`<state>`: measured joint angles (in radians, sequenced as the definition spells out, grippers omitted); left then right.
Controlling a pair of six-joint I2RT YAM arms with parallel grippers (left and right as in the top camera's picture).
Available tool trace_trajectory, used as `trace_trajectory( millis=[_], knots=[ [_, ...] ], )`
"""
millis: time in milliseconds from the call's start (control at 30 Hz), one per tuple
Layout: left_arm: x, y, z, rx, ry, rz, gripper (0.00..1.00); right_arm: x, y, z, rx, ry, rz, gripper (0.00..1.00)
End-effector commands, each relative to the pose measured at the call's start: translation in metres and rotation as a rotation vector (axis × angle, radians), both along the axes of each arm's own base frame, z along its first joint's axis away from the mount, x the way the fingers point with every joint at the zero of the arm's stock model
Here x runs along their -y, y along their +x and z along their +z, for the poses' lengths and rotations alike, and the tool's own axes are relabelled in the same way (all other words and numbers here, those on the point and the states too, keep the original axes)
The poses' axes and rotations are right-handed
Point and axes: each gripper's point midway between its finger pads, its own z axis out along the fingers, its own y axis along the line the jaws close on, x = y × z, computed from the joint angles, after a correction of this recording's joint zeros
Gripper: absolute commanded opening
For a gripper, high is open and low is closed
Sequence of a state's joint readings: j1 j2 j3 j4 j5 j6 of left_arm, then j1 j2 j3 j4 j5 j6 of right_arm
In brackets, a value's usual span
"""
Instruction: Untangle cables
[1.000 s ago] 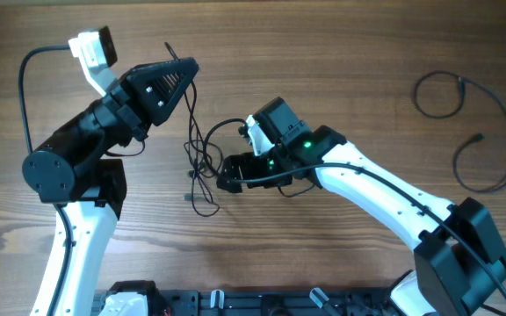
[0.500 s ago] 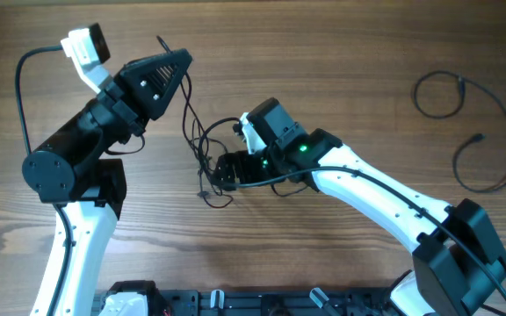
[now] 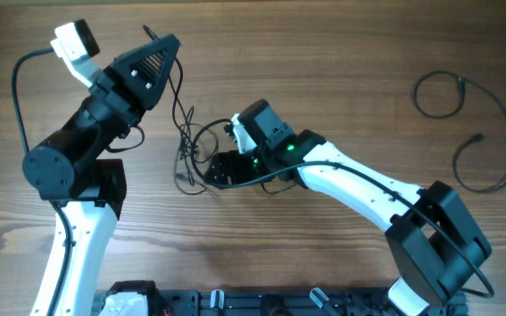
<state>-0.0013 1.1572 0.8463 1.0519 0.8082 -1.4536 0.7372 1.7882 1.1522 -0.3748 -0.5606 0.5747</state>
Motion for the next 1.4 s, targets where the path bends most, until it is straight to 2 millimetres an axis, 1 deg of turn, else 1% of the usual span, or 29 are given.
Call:
trace_trajectory(
  millis=[0, 67, 133, 233, 367, 433, 533, 600, 667, 767, 800, 867, 900, 933, 967, 1000, 1033, 1067, 1100, 1133, 1233, 1333, 1367],
  knots=[
    [-0.004, 0.001, 0.004, -0.005, -0.015, 0.021, 0.04, -0.018, -0.02, 0.011, -0.059, 0.128, 0.124, 0.86],
    [-0.004, 0.001, 0.005, -0.004, -0.015, 0.021, 0.04, -0.024, -0.027, 0.022, -0.079, 0.194, 0.168, 0.87],
    [-0.004, 0.001, 0.004, -0.004, -0.015, 0.021, 0.04, -0.027, -0.029, 0.026, -0.083, 0.22, 0.183, 0.87],
    [-0.004, 0.0, 0.005, -0.004, -0.016, 0.02, 0.04, -0.026, -0.026, 0.024, -0.068, 0.205, 0.172, 0.87],
    [-0.007, 0.002, 0.007, 0.0, -0.032, 0.037, 0.04, -0.017, -0.007, 0.006, -0.023, 0.085, 0.051, 0.86],
    [-0.009, -0.002, 0.014, 0.039, -0.042, 0.046, 0.04, -0.011, 0.003, -0.002, -0.01, 0.028, -0.028, 0.86],
    [-0.01, -0.009, 0.023, 0.088, -0.057, 0.052, 0.04, -0.008, 0.014, -0.005, 0.007, 0.001, -0.091, 0.84],
    [-0.01, -0.01, 0.024, 0.084, -0.066, 0.044, 0.04, -0.013, 0.018, 0.001, 0.024, 0.032, -0.093, 0.82],
    [-0.009, -0.01, 0.022, 0.077, -0.06, 0.038, 0.04, -0.021, 0.019, 0.01, 0.053, 0.087, -0.059, 0.82],
    [-0.007, -0.004, 0.013, 0.028, -0.04, 0.028, 0.04, -0.03, 0.02, 0.021, 0.106, 0.147, 0.003, 0.83],
    [-0.005, -0.001, 0.007, 0.007, -0.021, 0.026, 0.04, -0.029, 0.022, 0.02, 0.121, 0.139, -0.003, 0.81],
    [0.0, 0.009, -0.011, -0.042, 0.041, 0.03, 0.04, -0.022, 0.028, 0.013, 0.131, 0.093, -0.04, 0.8],
    [0.003, 0.013, -0.023, -0.07, 0.084, 0.029, 0.04, -0.016, 0.031, 0.007, 0.135, 0.055, -0.064, 0.8],
    [0.006, 0.02, -0.041, -0.117, 0.141, 0.029, 0.04, -0.006, 0.035, -0.002, 0.13, -0.01, -0.112, 0.8],
    [0.007, 0.024, -0.055, -0.156, 0.176, 0.029, 0.04, 0.002, 0.037, -0.009, 0.119, -0.053, -0.147, 0.8],
    [0.009, 0.03, -0.08, -0.234, 0.227, 0.027, 0.04, 0.016, 0.04, -0.019, 0.099, -0.128, -0.207, 0.8],
    [0.009, 0.034, -0.096, -0.291, 0.254, 0.029, 0.04, 0.025, 0.041, -0.024, 0.088, -0.172, -0.241, 0.8],
    [0.009, 0.037, -0.116, -0.358, 0.289, 0.031, 0.04, 0.041, 0.042, -0.033, 0.073, -0.242, -0.288, 0.8],
    [0.009, 0.038, -0.139, -0.426, 0.335, 0.029, 0.04, 0.053, 0.042, -0.039, 0.059, -0.293, -0.322, 0.78],
    [0.009, 0.037, -0.157, -0.484, 0.368, 0.022, 0.04, 0.065, 0.042, -0.043, 0.043, -0.338, -0.356, 0.77],
    [0.012, 0.033, -0.189, -0.592, 0.415, -0.008, 0.04, 0.096, 0.043, -0.052, -0.004, -0.438, -0.436, 0.74],
    [0.024, 0.026, -0.207, -0.621, 0.466, -0.051, 0.04, 0.127, 0.046, -0.058, -0.059, -0.509, -0.509, 0.71],
    [0.029, 0.024, -0.212, -0.618, 0.484, -0.068, 0.09, 0.135, 0.047, -0.059, -0.075, -0.52, -0.526, 0.71]
  ],
)
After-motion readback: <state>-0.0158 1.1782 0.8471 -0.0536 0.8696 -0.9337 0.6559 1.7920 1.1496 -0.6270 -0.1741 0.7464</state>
